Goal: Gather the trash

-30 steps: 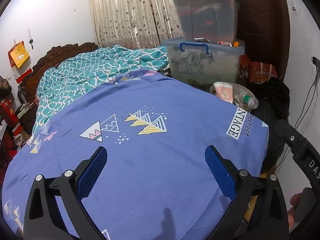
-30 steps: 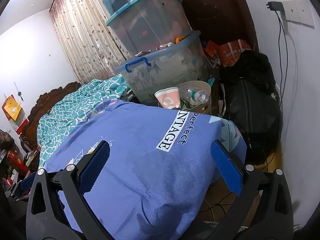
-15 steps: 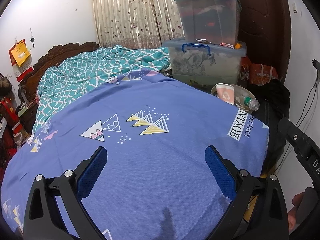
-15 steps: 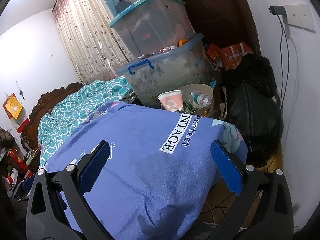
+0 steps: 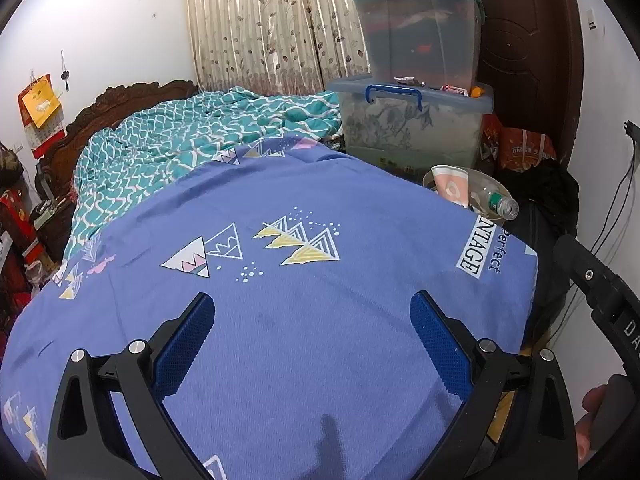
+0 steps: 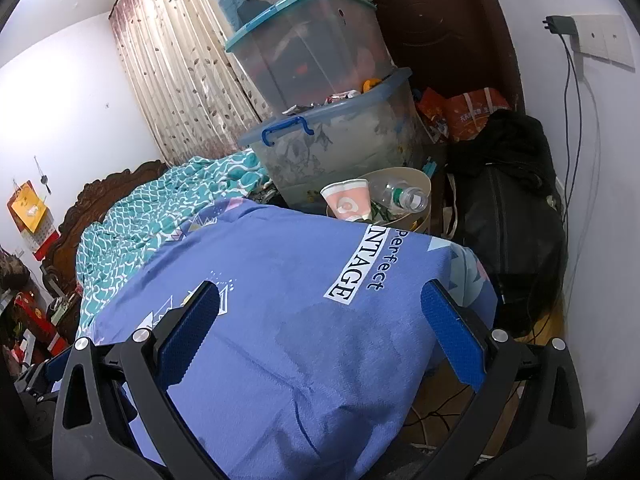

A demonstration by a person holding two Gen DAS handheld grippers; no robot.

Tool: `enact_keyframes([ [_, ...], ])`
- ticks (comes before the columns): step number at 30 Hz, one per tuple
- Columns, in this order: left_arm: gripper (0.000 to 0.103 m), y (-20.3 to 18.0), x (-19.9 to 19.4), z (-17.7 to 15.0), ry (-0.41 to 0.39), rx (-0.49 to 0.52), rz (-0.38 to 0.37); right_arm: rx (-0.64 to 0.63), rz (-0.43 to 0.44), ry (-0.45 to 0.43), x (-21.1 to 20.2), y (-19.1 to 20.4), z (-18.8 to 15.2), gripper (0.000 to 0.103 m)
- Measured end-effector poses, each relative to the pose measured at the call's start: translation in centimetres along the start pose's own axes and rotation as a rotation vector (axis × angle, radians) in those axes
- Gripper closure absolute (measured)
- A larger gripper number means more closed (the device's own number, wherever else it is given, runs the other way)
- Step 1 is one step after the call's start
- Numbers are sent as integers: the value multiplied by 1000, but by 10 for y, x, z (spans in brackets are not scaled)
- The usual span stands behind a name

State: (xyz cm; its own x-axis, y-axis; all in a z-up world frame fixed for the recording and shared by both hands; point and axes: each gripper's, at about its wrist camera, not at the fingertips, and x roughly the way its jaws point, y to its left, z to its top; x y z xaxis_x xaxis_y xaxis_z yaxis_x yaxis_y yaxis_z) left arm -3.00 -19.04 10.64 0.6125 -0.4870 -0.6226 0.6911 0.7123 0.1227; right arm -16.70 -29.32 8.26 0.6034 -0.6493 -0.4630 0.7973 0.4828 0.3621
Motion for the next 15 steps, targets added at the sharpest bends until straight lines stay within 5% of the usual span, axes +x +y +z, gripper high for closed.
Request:
enact_keyframes([
  [15,9,-1,0,-3,1,4,2,-4,5,4,0,2,0,3],
])
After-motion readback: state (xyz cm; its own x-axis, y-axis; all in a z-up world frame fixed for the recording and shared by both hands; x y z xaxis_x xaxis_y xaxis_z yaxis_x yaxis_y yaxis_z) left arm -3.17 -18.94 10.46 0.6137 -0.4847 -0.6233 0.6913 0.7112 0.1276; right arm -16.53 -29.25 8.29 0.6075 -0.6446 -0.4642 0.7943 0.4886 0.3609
